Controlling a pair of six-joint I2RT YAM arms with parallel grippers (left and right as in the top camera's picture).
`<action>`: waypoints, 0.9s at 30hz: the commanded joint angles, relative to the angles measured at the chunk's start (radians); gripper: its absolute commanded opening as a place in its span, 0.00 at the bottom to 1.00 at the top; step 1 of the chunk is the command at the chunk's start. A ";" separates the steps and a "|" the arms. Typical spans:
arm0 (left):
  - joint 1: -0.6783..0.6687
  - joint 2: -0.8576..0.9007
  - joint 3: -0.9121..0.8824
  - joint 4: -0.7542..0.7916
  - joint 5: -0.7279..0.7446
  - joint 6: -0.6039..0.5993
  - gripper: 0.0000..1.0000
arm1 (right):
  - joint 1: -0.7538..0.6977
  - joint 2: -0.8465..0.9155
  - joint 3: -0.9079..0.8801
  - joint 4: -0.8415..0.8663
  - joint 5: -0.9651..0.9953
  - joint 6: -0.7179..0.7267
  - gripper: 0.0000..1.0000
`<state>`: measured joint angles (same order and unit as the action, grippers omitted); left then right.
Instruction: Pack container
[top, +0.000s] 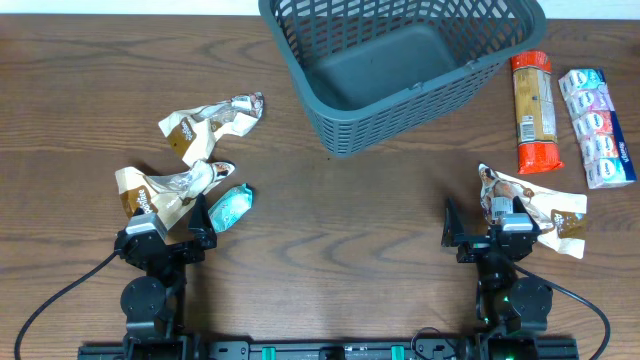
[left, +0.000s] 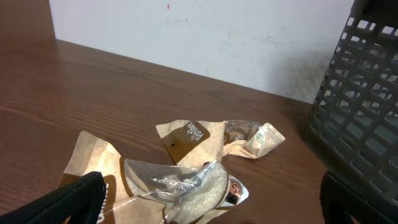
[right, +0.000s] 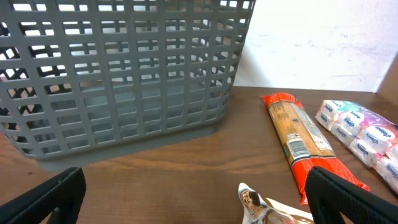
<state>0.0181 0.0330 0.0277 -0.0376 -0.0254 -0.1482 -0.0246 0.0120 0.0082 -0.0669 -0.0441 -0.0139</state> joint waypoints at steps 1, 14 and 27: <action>0.005 0.004 -0.023 -0.035 0.000 0.020 0.99 | 0.007 -0.006 -0.003 -0.004 0.010 0.006 0.99; 0.005 0.004 -0.003 0.052 0.218 -0.116 0.99 | 0.007 -0.006 -0.003 -0.004 0.012 0.006 0.99; 0.000 0.100 0.299 -0.158 0.562 -0.077 0.99 | 0.007 -0.006 -0.002 0.006 -0.011 0.098 0.99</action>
<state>0.0181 0.0887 0.2207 -0.1688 0.3973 -0.2562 -0.0246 0.0120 0.0082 -0.0650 -0.0456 0.0185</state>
